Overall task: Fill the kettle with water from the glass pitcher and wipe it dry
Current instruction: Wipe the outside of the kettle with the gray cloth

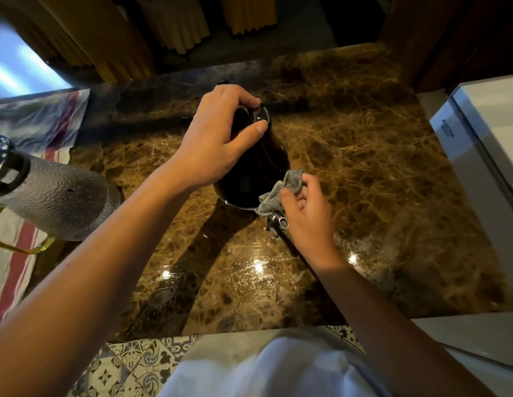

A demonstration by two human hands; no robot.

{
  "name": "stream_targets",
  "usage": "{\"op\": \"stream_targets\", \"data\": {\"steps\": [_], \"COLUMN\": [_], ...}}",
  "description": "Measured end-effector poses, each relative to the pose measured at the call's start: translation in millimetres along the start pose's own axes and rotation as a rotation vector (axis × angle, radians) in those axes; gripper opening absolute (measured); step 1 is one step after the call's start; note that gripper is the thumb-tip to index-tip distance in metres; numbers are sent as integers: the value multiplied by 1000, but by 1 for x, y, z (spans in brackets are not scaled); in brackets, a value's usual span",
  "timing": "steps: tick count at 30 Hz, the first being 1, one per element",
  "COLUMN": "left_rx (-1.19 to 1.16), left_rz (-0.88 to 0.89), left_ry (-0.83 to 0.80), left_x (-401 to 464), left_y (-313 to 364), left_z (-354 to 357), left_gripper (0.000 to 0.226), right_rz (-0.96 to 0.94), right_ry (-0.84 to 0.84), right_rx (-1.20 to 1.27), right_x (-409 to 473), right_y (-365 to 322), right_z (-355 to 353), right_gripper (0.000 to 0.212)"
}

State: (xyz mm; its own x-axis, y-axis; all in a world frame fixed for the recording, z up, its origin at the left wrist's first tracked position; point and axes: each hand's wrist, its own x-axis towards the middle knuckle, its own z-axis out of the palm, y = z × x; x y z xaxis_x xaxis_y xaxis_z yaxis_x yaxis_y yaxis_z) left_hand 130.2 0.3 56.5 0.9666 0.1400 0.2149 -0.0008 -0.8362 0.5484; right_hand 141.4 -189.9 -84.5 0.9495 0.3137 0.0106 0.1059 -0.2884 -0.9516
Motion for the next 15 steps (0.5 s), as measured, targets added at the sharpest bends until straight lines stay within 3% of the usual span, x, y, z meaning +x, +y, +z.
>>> {"op": "stream_targets", "data": {"steps": [3,10,15], "left_rx": [-2,2,-9], "left_rz": [4,2,-12], "left_ry": [-1,4,14], "left_x": [0,-1,-1], "left_y": [-1,2,5], "left_z": [-1,-1,-1], "left_gripper": [39,36,30], "right_rz": [110,-23,-160], "right_ry": [-108,-81,-20], "right_rx": [97,42,65], "right_x": [-4,-3,22], "right_y": [0,-13,-53], "right_z": [0,-6,-2], "right_gripper": [69,25,31]}}
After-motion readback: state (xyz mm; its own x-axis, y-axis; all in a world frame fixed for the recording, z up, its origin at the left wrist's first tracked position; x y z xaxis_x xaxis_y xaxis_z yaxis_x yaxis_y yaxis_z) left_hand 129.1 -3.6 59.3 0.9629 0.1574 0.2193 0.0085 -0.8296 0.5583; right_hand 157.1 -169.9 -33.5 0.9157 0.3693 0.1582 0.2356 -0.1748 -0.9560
